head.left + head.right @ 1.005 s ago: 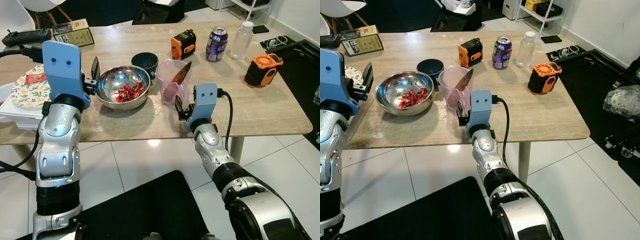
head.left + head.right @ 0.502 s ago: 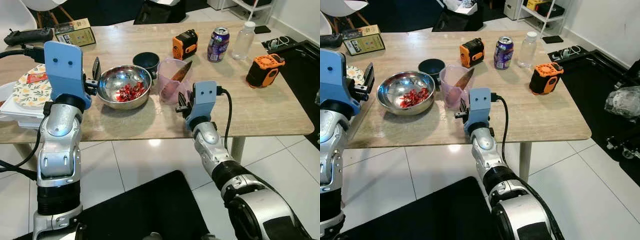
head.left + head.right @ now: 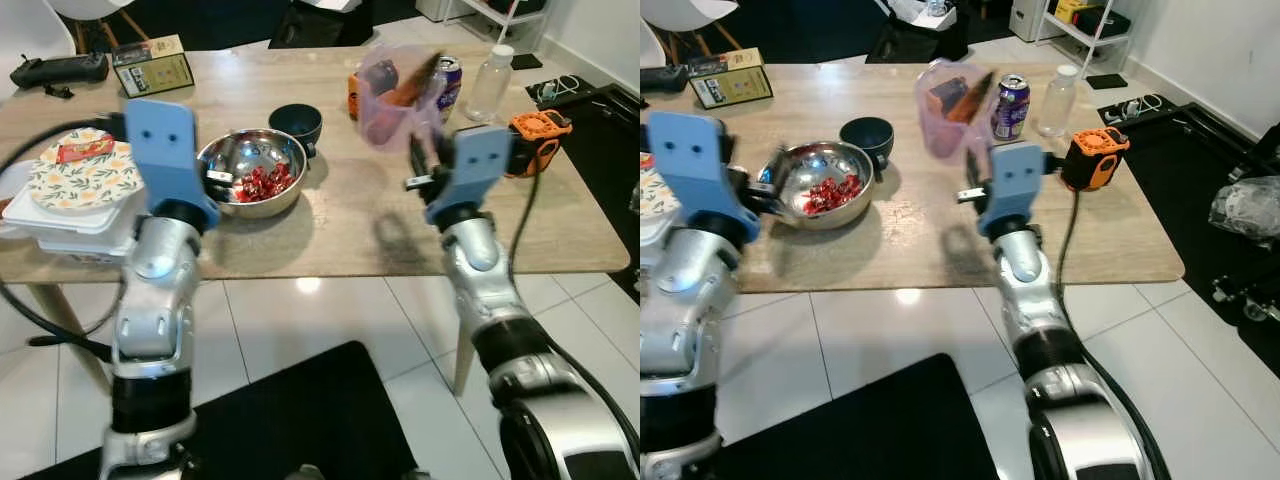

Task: Restocking fridge

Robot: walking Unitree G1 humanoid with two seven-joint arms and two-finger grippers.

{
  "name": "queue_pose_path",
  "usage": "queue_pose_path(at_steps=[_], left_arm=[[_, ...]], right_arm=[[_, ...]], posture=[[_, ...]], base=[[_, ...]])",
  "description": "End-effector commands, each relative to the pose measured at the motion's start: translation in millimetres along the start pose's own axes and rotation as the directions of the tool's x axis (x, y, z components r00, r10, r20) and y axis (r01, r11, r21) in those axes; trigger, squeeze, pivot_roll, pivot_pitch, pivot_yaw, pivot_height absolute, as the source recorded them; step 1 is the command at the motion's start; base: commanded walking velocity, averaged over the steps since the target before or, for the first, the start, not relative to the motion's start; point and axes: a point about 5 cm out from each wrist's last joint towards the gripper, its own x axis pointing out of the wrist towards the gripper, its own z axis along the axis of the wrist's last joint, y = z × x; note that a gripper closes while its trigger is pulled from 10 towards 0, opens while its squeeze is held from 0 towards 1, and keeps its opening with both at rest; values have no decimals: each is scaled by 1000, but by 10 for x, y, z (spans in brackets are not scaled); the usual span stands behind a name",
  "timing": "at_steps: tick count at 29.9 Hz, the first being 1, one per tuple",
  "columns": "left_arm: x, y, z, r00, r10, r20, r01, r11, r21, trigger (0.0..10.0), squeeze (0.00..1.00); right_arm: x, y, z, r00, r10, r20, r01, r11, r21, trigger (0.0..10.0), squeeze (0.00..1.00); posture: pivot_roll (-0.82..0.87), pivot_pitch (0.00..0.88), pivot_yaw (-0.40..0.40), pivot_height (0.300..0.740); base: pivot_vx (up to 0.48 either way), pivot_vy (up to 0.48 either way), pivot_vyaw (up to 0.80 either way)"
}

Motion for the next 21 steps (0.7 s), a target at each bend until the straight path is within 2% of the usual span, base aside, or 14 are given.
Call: queue_pose_path(at_steps=[1, 2, 3, 5, 6, 8, 13, 15, 19, 21], left_arm=[[-40, -112, -38, 996, -86, -24, 84, 995, -47, 10000, 0], [-70, -177, -76, 986, -159, -43, 156, 986, -52, 10000, 0], [-70, -177, -76, 986, -159, -43, 156, 986, -52, 10000, 0], [-133, -264, -139, 962, -263, -72, 261, 965, -40, 10000, 0], [-133, -264, -139, 962, -263, -72, 261, 965, -40, 10000, 0], [-190, -303, -200, 947, -308, -90, 306, 951, -35, 10000, 0], [-207, -327, -234, 946, -311, -95, 310, 950, -26, 10000, 0], [-218, -360, -299, 949, -295, -109, 297, 955, 2, 10000, 0], [-225, -372, -328, 950, -290, -116, 293, 956, 3, 10000, 0], [-276, -445, -327, 930, -359, -79, 357, 933, -39, 10000, 0]], right_arm=[[-60, -103, 46, 999, -29, 13, 29, 1000, 12, 10000, 0], [-133, -171, 32, 999, -46, -3, 46, 999, -7, 10000, 0], [-133, -171, 32, 999, -46, -3, 46, 999, -7, 10000, 0], [-246, -292, -3, 996, -78, -34, 76, 996, -42, 10000, 0], [-246, -292, -3, 996, -78, -34, 76, 996, -42, 10000, 0], [-354, -434, -47, 991, -114, -74, 108, 991, -82, 10000, 0], [-441, -575, -57, 981, -161, -109, 149, 982, -114, 10000, 0], [-495, -645, -51, 975, -178, -130, 158, 976, -146, 10000, 0], [-512, -655, -51, 975, -176, -139, 154, 975, -157, 10000, 0], [-573, -622, -68, 978, -128, -165, 104, 984, -145, 10000, 0]], posture=[[89, 181, 1, 740], [84, 178, 0, 740], [84, 178, 0, 740], [80, 173, 1, 740], [80, 173, 1, 740], [73, 169, 7, 740], [63, 155, 12, 740], [63, 148, 9, 740], [62, 146, 6, 740], [56, 150, -9, 740]], base=[[0, 0, 0], [0, 0, 0], [0, 0, 0], [0, 0, 0], [0, 0, 0], [0, 0, 0], [0, 0, 0], [0, 0, 0], [0, 0, 0], [0, 0, 0]])
